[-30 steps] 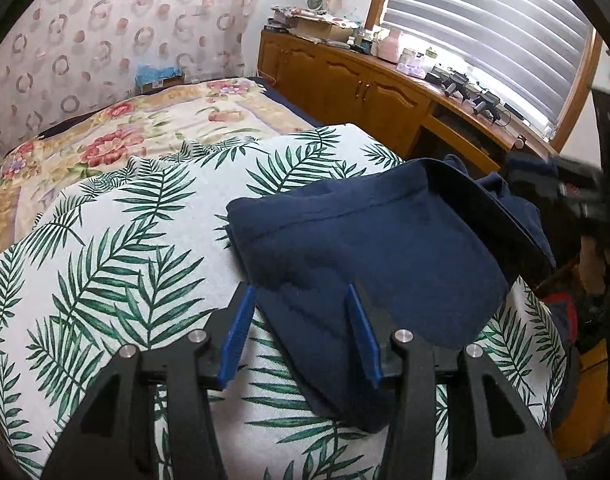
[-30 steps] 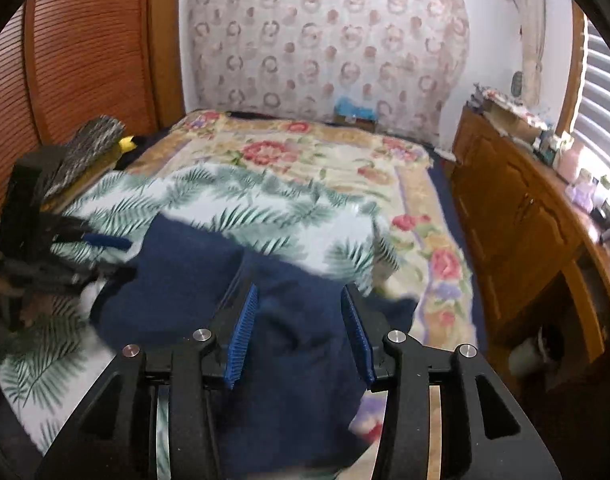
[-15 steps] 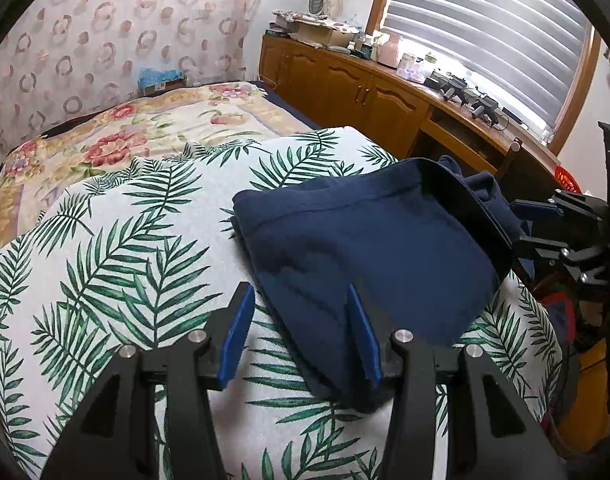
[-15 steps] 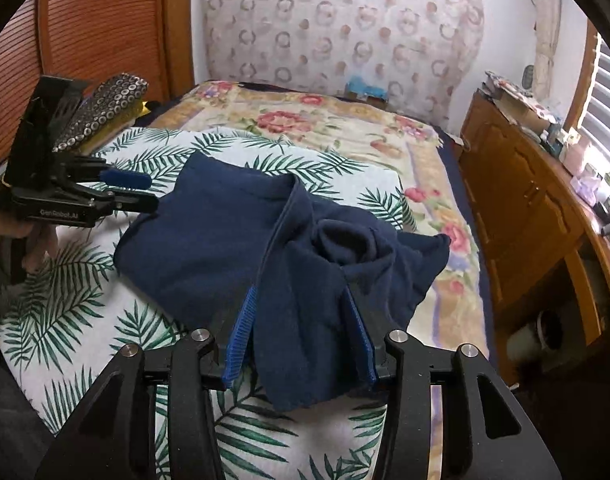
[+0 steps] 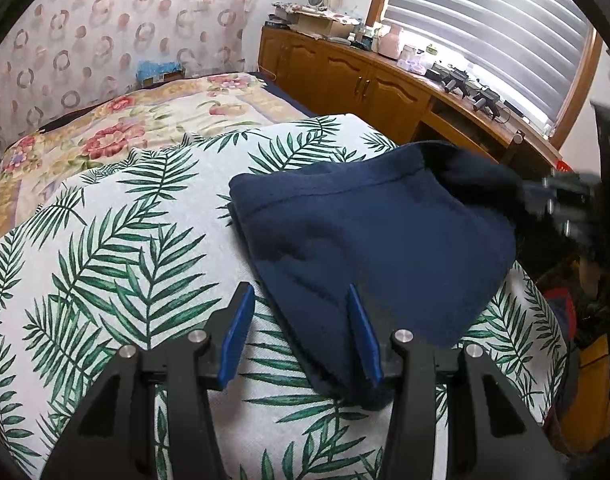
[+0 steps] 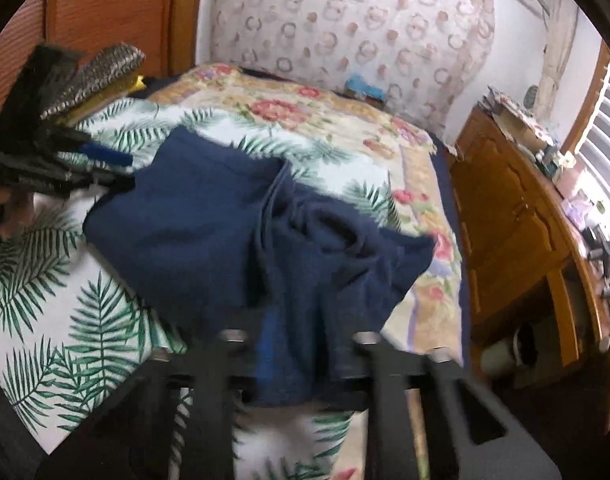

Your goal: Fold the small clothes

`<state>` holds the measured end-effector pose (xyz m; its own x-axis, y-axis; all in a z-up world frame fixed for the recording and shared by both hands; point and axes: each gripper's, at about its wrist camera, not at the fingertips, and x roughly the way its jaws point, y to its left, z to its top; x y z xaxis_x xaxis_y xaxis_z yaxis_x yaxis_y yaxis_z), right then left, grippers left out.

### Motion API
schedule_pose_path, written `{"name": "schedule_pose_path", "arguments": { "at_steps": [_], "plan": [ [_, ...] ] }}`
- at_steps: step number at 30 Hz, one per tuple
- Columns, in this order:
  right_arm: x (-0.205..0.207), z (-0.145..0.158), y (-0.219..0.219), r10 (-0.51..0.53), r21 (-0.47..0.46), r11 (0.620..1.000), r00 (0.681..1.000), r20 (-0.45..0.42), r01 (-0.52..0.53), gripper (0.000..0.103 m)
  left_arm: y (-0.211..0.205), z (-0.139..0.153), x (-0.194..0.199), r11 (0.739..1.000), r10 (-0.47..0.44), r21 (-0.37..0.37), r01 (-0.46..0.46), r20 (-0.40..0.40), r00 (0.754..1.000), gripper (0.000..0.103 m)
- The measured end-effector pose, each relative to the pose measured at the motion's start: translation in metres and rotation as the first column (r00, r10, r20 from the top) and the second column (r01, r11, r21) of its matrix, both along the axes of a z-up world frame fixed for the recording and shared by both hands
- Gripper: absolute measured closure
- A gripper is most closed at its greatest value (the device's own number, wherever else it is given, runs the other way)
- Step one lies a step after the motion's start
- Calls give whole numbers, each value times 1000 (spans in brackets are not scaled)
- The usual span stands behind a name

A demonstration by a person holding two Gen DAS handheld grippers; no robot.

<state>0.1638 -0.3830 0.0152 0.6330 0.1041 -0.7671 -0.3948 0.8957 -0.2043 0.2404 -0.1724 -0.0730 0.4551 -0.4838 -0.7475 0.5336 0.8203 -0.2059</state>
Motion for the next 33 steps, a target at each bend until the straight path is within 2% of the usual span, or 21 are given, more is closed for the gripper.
{"name": "schedule_pose_path", "arguments": {
  "at_steps": [3, 5, 9, 12, 14, 15, 16, 18, 23, 29, 33],
  "plan": [
    [21, 13, -15, -8, 23, 1000, 999, 36, 7, 100, -1, 0, 1, 1000, 0, 3, 0, 0, 1000, 56],
    [40, 18, -26, -47, 28, 999, 998, 51, 46, 100, -1, -1, 2, 1000, 4, 1, -4, -1, 1000, 56],
    [78, 17, -56, -185, 46, 982, 981, 62, 183, 100, 0, -3, 6, 1000, 11, 2, -11, -9, 1000, 56],
    [87, 14, -71, -246, 63, 968, 968, 53, 243, 100, 1, -4, 12, 1000, 19, 0, -19, -12, 1000, 56],
    [81, 15, -77, -271, 86, 960, 961, 57, 266, 88, 2, -3, 15, 1000, 23, -3, -23, -9, 1000, 56],
    [78, 17, -78, -275, 101, 958, 960, 56, 269, 77, 2, -3, 17, 1000, 25, -5, -25, -6, 1000, 56],
    [75, 19, -78, -279, 112, 956, 959, 56, 272, 60, 2, -2, 19, 1000, 25, -7, -25, -3, 1000, 56],
    [63, 22, -78, -287, 139, 951, 956, 58, 277, 41, 0, -3, 25, 1000, 22, -10, -22, -5, 1000, 56],
    [46, 9, -68, -253, 245, 937, 967, -17, 249, 32, -5, -11, 46, 1000, 25, -7, -26, -28, 999, 56],
    [53, -17, -61, -253, 269, 926, 964, -81, 266, 29, -8, -17, 69, 999, 37, -34, -39, -71, 997, 56],
    [62, -31, -60, -254, 267, 923, 960, -117, 276, 28, -11, -17, 72, 999, 31, -29, -33, -65, 997, 56]
  ]
}}
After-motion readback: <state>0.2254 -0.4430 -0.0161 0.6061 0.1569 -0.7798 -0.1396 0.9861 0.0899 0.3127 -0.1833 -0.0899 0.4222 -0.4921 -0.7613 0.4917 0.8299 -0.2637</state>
